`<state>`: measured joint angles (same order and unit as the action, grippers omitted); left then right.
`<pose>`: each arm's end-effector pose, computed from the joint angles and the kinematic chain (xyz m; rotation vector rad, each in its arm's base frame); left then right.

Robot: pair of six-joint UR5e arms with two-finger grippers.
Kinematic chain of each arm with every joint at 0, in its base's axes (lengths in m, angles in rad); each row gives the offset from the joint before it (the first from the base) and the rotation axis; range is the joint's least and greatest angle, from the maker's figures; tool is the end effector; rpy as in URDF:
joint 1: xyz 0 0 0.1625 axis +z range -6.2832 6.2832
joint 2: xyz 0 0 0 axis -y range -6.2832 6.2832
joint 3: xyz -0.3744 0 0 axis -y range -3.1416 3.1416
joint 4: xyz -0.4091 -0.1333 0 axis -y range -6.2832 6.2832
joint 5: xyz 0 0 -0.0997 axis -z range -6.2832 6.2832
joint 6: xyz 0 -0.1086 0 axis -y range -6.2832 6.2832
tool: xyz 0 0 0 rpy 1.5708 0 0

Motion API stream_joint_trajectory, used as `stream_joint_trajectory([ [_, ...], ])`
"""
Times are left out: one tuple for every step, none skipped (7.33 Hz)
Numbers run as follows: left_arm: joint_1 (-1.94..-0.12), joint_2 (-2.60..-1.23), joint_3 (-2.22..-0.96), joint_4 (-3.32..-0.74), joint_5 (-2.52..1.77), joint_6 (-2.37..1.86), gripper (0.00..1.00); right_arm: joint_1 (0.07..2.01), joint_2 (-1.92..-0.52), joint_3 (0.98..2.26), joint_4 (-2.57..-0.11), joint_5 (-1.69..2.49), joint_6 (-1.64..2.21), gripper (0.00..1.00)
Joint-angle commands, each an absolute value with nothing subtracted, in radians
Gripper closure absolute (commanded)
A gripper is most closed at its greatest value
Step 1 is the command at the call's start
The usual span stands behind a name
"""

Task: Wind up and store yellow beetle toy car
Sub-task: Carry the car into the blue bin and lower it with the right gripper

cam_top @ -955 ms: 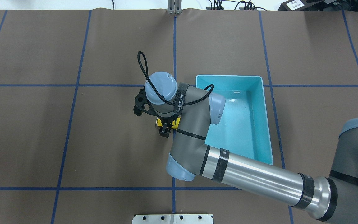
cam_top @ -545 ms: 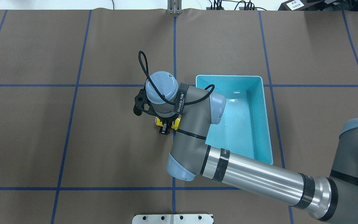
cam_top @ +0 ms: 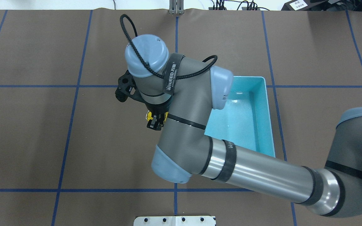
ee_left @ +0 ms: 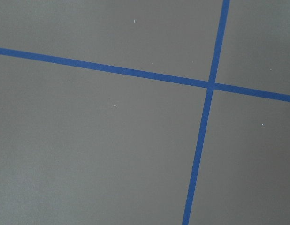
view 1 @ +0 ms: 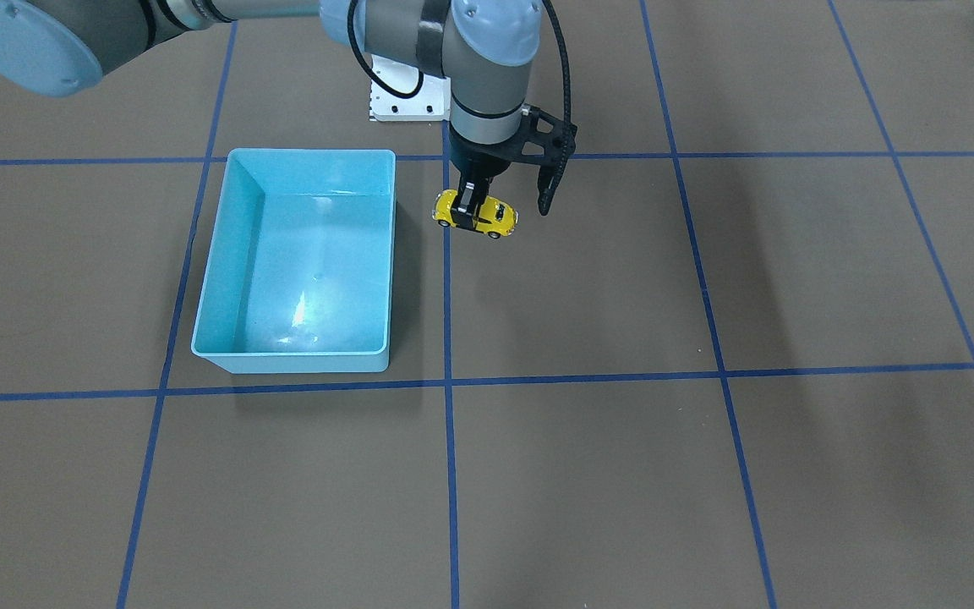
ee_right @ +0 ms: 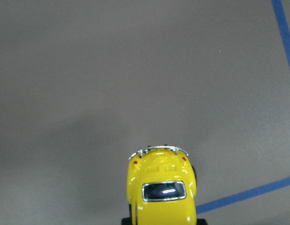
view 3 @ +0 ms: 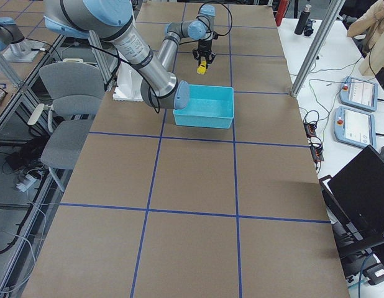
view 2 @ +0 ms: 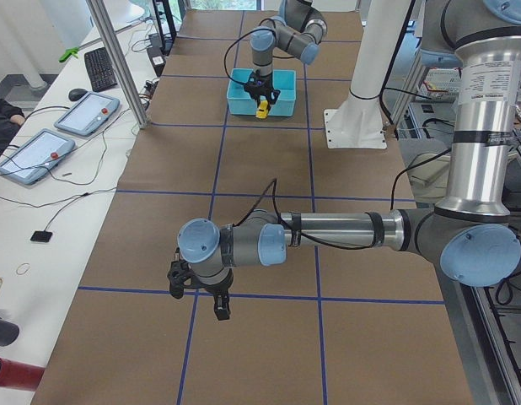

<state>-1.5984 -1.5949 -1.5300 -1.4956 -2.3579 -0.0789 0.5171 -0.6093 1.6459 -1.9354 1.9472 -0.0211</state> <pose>-0.0704 -0.5086 0.6291 -0.1073 0.7847 -0.1370 -0.5243 -0.4056 0.0416 0.4226 -0.6812 -1.1467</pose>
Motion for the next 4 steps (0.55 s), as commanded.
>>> stream_joint_trajectory([
  [-1.598, -1.595, -1.531, -1.496, -2.362, -0.083, 0.0, 0.592, -0.925, 2.04, -2.01, 1.999, -0.076, 1.0],
  [-1.598, -1.595, -1.531, -1.496, -2.364, -0.083, 0.0, 0.635, -0.981, 2.074, -2.008, 1.999, -0.2, 1.0],
  [-1.598, -1.595, -1.531, -1.496, -2.364, -0.083, 0.0, 0.614, -1.012, 2.056, -1.999, 1.991, -0.23, 1.0],
  [-1.598, -1.594, -1.531, -1.496, -2.362, -0.083, 0.0, 0.577, -0.999, 2.011, -1.997, 1.982, -0.232, 1.0],
])
